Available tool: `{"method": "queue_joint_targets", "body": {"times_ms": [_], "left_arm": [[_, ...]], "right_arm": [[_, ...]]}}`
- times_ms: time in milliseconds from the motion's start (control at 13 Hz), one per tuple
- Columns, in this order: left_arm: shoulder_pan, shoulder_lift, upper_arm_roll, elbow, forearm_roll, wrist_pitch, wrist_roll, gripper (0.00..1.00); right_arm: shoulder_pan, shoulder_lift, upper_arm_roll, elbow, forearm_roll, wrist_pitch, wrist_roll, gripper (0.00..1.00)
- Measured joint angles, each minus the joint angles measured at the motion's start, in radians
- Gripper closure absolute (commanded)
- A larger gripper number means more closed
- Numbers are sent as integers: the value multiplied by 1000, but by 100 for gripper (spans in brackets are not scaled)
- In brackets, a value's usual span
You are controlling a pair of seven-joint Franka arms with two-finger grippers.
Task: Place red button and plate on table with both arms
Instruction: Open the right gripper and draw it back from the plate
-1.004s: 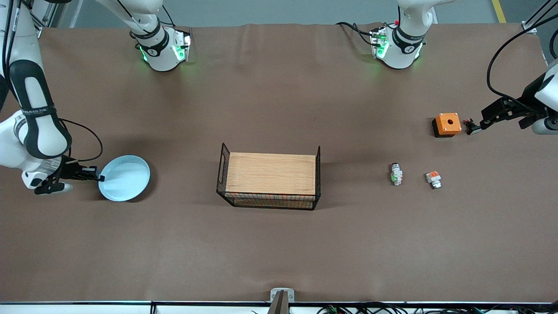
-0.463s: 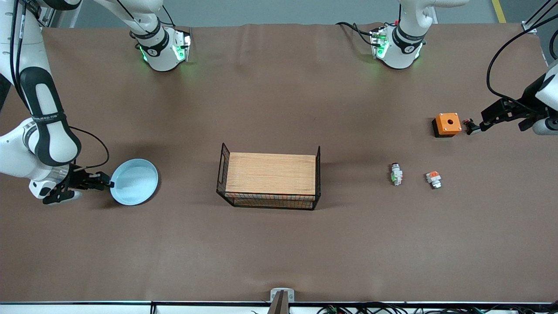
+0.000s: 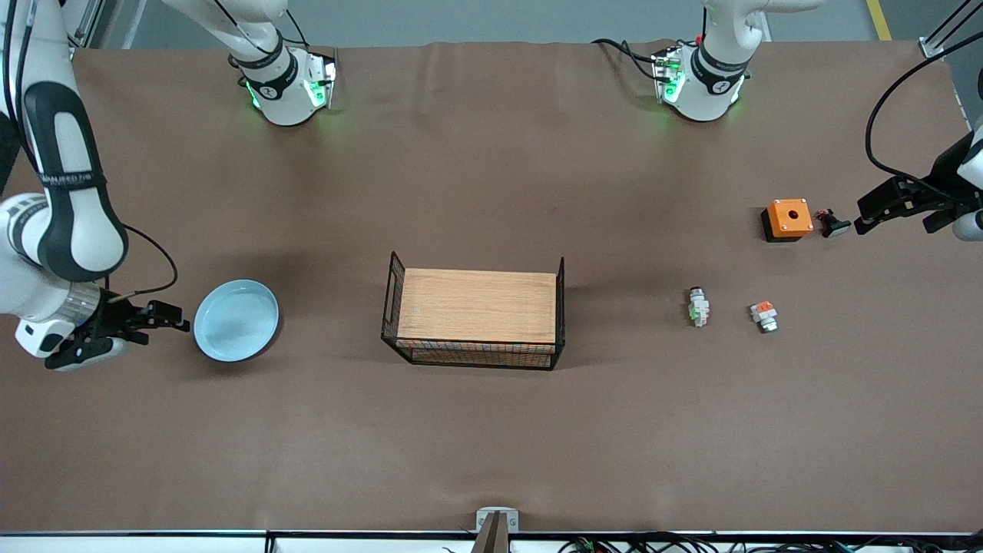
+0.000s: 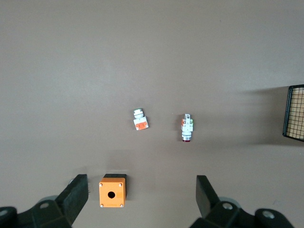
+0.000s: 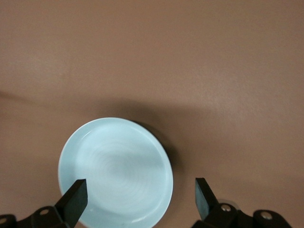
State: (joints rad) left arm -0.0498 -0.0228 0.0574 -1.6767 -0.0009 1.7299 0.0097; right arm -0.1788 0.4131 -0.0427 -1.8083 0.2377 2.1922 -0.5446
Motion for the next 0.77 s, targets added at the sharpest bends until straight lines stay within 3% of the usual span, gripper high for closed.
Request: {"method": "queue_joint_targets", "body": {"times_ms": [463, 772], "left_arm": [[11, 1, -17, 2, 0, 0, 0, 0], [11, 0, -21, 7, 0, 0, 0, 0]], "right_arm": [[172, -242, 9, 61, -211, -362, 454, 0], [235, -344, 10, 153, -283, -584, 532, 0]]}}
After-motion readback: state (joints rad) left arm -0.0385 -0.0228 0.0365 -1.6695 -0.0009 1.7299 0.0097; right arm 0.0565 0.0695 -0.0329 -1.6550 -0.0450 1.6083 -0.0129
